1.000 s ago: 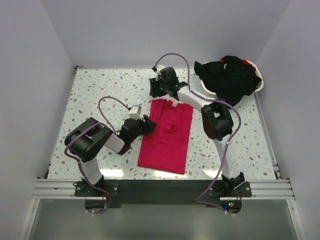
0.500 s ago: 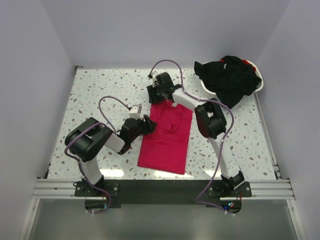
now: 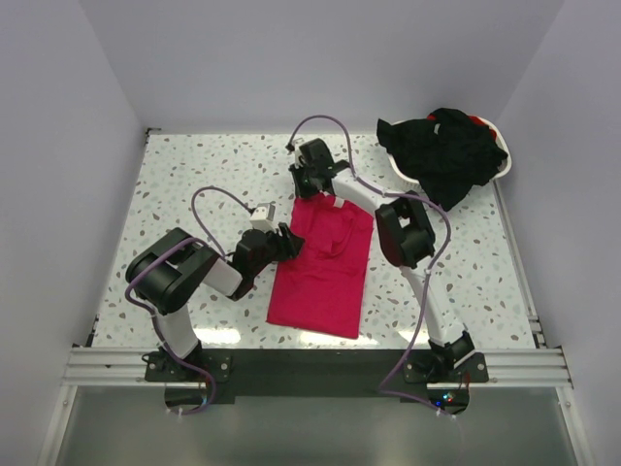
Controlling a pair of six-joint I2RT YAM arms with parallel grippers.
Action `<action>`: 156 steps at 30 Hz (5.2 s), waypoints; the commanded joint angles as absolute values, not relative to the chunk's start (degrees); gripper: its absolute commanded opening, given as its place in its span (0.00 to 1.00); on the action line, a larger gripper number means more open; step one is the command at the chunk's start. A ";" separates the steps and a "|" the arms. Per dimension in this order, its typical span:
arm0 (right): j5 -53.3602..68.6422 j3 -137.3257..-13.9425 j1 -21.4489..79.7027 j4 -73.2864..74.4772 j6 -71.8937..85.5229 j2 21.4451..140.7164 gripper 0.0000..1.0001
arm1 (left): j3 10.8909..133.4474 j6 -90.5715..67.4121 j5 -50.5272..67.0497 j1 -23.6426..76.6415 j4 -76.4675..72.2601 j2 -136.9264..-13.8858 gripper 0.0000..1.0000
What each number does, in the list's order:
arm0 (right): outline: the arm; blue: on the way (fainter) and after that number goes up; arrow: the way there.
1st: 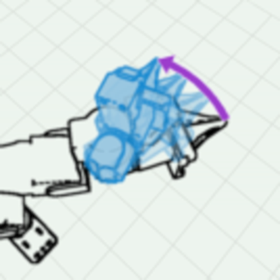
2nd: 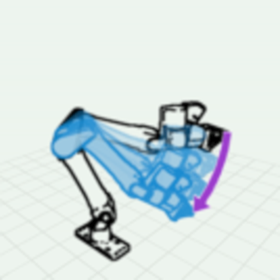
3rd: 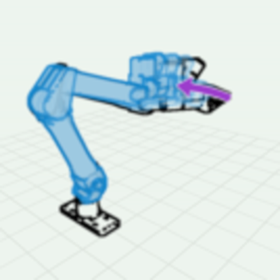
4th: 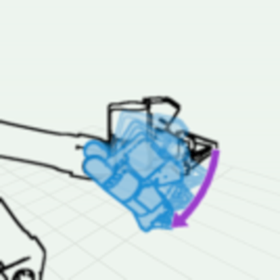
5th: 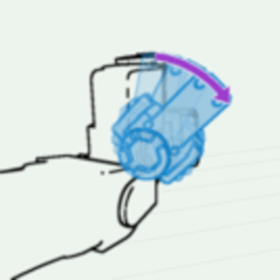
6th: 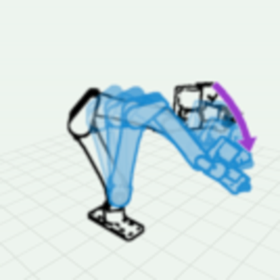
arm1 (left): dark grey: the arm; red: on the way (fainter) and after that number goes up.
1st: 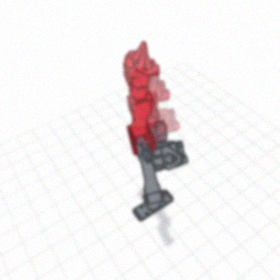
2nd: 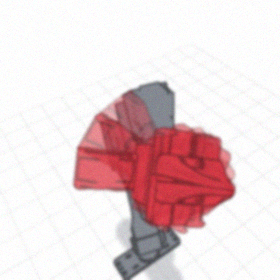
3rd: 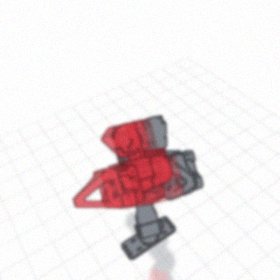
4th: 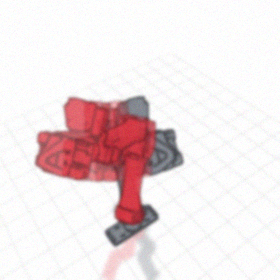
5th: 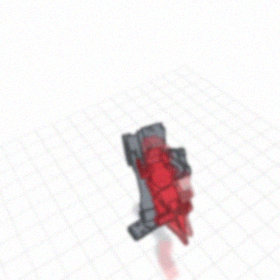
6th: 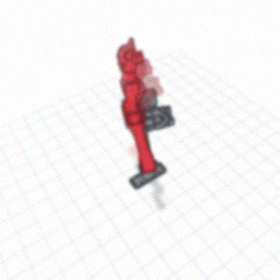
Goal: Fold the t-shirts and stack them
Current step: Fold the tshirt
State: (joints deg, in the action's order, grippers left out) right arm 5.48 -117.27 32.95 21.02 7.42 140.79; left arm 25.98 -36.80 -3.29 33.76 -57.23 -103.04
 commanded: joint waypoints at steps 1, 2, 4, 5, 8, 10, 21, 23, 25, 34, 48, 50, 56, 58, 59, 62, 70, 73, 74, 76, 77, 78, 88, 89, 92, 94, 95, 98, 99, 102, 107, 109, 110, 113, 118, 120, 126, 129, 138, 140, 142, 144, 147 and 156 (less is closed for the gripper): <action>3.69 -121.80 32.78 23.73 6.94 141.76 0.09 | 24.79 -35.42 -3.43 33.40 -51.59 -103.01 0.60; 3.60 -122.34 32.78 24.34 6.94 142.12 0.08 | 24.70 -35.42 -3.43 33.40 -51.42 -103.01 0.59; 3.60 -124.09 32.78 24.87 7.03 143.17 0.05 | 24.44 -35.42 -3.60 33.40 -51.42 -102.92 0.60; 3.34 -124.62 32.87 25.57 7.29 143.35 0.04 | 24.26 -35.42 -3.69 33.40 -51.42 -102.66 0.60; 1.33 -126.74 32.87 27.15 7.73 144.40 0.02 | 23.73 -35.42 -3.87 33.40 -51.15 -102.13 0.60; 0.18 -126.91 32.78 27.33 7.73 144.05 0.00 | 23.56 -35.33 -3.87 33.40 -50.63 -101.78 0.60; -0.79 -132.79 32.08 28.74 7.29 145.90 0.03 | 23.90 -34.37 -4.66 33.40 -49.40 -100.11 0.61; -0.70 -133.24 31.99 28.92 7.03 145.99 0.28 | 25.39 -33.32 -5.62 33.40 -47.99 -98.97 0.63; -1.23 -133.24 32.08 29.18 6.59 145.55 0.47 | 26.80 -32.35 -6.41 33.40 -45.46 -96.78 0.68; -3.43 -121.76 31.90 27.53 5.36 128.17 0.79 | 29.63 -28.48 -14.41 33.40 -32.98 -80.36 0.83; -18.10 -60.93 42.79 23.98 25.39 84.39 0.76 | 25.22 -33.04 -18.54 37.87 3.57 -60.83 0.80; -19.07 -54.71 45.08 26.10 30.03 80.19 0.74 | 25.58 -33.83 -19.16 38.32 8.34 -58.72 0.79; -16.96 -44.40 51.76 30.05 38.22 70.50 0.65 | 25.49 -35.15 -20.56 40.77 15.82 -56.78 0.79; -15.39 -40.79 53.60 31.46 41.12 67.33 0.61 | 25.57 -35.94 -19.60 42.01 16.69 -57.39 0.79; -14.86 -38.35 54.05 31.55 43.05 66.37 0.59 | 25.92 -37.08 -19.77 42.36 17.31 -57.83 0.79; -10.82 -33.51 55.54 28.84 45.52 63.99 0.52 | 25.67 -38.58 -20.48 43.85 18.63 -58.62 0.79; -7.56 -28.48 59.67 24.70 50.80 64.43 0.48 | 24.78 -39.03 -18.02 45.00 18.19 -58.18 0.79; -6.68 -26.99 60.99 22.60 52.73 63.20 0.47 | 25.22 -38.76 -17.06 44.91 19.07 -58.53 0.79; -6.77 -26.81 61.26 22.50 53.43 63.19 0.47 | 25.40 -38.85 -16.53 45.00 19.33 -58.62 0.79; -7.55 -26.98 62.31 23.37 54.05 62.84 0.47 | 25.84 -38.67 -16.26 44.91 19.95 -58.36 0.79; -7.91 -27.07 62.49 23.73 54.49 62.75 0.47 | 25.93 -38.76 -16.09 45.09 20.13 -58.19 0.79; -8.00 -27.16 62.75 24.17 54.75 62.75 0.46 | 26.10 -38.76 -16.00 45.17 20.47 -58.01 0.79; -9.67 -27.25 66.62 25.40 58.62 65.92 0.38 | 31.20 -39.64 -13.27 50.09 26.54 -61.87 0.74; -9.75 -27.42 66.88 25.23 58.71 66.18 0.37 | 31.64 -39.90 -14.14 50.62 27.15 -62.31 0.73; -10.46 -28.12 67.32 25.84 58.45 67.15 0.36 | 31.91 -40.61 -15.12 52.20 28.48 -63.63 0.68; -10.89 -28.39 67.59 26.19 58.36 66.97 0.36 | 32.17 -41.04 -14.94 52.64 29.00 -64.51 0.64; -10.99 -28.39 67.59 26.28 58.36 66.89 0.36 | 32.25 -41.39 -15.46 53.26 29.53 -64.77 0.62; -11.60 -28.30 67.76 26.80 58.62 65.74 0.36 | 32.78 -42.54 -16.70 54.31 31.20 -65.48 0.60; -11.86 -28.21 67.85 27.33 58.62 65.48 0.36 | 32.70 -42.63 -16.53 54.32 31.29 -65.39 0.58; -12.13 -27.77 67.85 27.60 58.97 64.51 0.36 | 32.17 -42.71 -15.30 54.84 30.94 -65.30 0.54; -12.57 -28.04 67.85 27.51 58.54 64.95 0.36 | 29.89 -42.89 -13.36 55.02 27.61 -64.86 0.52; -12.74 -28.12 67.94 26.98 58.10 65.56 0.36 | 28.66 -42.45 -12.05 55.02 26.20 -65.65 0.52; -12.74 -28.30 67.85 26.72 58.01 66.35 0.36 | 28.65 -42.10 -11.52 55.02 25.58 -66.96 0.52; -12.48 -28.39 67.94 26.11 57.83 67.23 0.36 | 28.74 -41.84 -10.11 55.55 24.79 -68.46 0.52; -12.30 -27.86 67.94 25.14 57.92 67.41 0.36 | 28.65 -41.66 -9.76 55.81 25.40 -68.73 0.50; -12.31 -27.86 68.03 25.31 57.92 67.32 0.36 | 28.65 -41.66 -9.32 55.99 25.49 -68.73 0.45; -12.66 -27.95 68.20 25.75 57.83 65.92 0.22 | 27.87 -40.78 -7.48 56.42 23.91 -69.61 0.29; -12.74 -27.95 68.20 26.01 58.01 65.74 0.13 | 27.42 -40.26 -6.07 56.60 22.33 -70.75 0.21; -13.53 -28.74 68.38 28.20 58.45 64.26 0.00 | 27.07 -40.08 -6.67 56.69 20.65 -70.93 0.00; -15.73 -29.35 68.38 29.87 58.89 62.67 0.00 | 27.24 -40.25 -8.43 56.69 20.83 -68.75 0.00; -17.74 -29.88 68.29 32.42 59.32 59.87 0.00 | 27.25 -40.61 -10.01 56.69 20.74 -67.07 0.00; -19.07 -30.67 68.38 34.96 59.59 58.19 0.00 | 27.07 -41.04 -10.63 56.78 20.74 -64.26 0.00; -21.97 -32.25 68.29 38.74 59.85 54.94 0.00 | 27.24 -41.22 -11.60 56.69 20.83 -61.79 0.00; -31.28 -37.96 68.38 46.14 58.28 50.10 0.00 | 29.79 -41.23 -16.34 56.78 18.20 -58.19 0.00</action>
